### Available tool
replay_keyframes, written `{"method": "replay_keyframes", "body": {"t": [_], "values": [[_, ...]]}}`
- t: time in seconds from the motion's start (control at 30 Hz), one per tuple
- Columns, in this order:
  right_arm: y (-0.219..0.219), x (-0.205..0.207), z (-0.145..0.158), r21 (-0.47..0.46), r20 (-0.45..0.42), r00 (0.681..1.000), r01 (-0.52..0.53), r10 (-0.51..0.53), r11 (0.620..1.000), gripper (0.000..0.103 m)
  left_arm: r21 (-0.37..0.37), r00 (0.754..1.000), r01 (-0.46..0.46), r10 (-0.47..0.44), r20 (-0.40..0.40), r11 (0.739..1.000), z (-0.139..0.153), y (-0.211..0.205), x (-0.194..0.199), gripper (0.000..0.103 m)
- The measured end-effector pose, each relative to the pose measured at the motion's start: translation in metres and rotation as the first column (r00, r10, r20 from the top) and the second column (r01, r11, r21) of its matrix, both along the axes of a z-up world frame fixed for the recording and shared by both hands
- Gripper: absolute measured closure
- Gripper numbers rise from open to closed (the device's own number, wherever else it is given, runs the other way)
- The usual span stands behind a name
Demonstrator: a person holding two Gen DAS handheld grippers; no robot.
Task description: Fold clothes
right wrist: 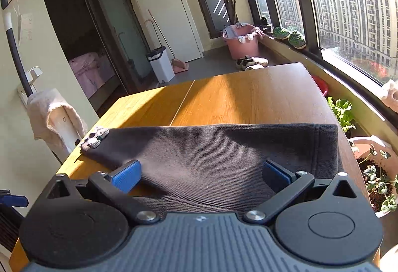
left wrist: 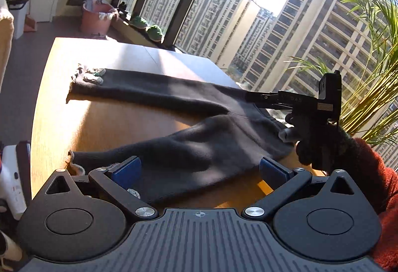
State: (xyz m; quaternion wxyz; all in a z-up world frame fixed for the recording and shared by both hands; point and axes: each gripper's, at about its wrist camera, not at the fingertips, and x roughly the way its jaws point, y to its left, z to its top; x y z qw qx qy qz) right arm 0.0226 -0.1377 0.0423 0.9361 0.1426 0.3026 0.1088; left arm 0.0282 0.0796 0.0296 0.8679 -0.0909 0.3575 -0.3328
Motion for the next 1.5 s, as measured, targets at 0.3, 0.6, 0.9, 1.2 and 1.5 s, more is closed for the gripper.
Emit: {"method": "replay_keyframes", "body": {"t": [0.3,0.6,0.9,1.2,1.5], "values": [[0.03,-0.056,-0.021,-0.1,-0.092,0.982,-0.175,0.165,0.98,0.0,0.12,0.999,-0.047,0.049,-0.015,0.992,-0.03,-0.017,0.055,0.0],[0.025,-0.011,-0.005,-0.105,-0.078,0.991,-0.118,0.11,0.987,0.0,0.125,0.99,-0.114,0.103,0.091,0.986,0.014,-0.007,0.075,0.0],[0.026,0.059,-0.018,0.0,-0.078,0.989,0.124,-0.123,0.992,0.0,0.19,0.96,-0.278,0.279,0.026,0.942,-0.009,-0.054,0.168,0.0],[0.04,0.051,-0.024,-0.118,-0.053,0.998,-0.025,0.019,0.993,0.0,0.296,0.955,-0.295,0.277,0.102,0.908,-0.027,-0.056,0.132,0.0],[0.032,0.042,-0.011,-0.135,-0.026,0.999,0.022,-0.026,0.991,0.0,0.252,0.967,-0.25,0.228,0.111,0.935,0.008,-0.042,0.069,0.0]]}}
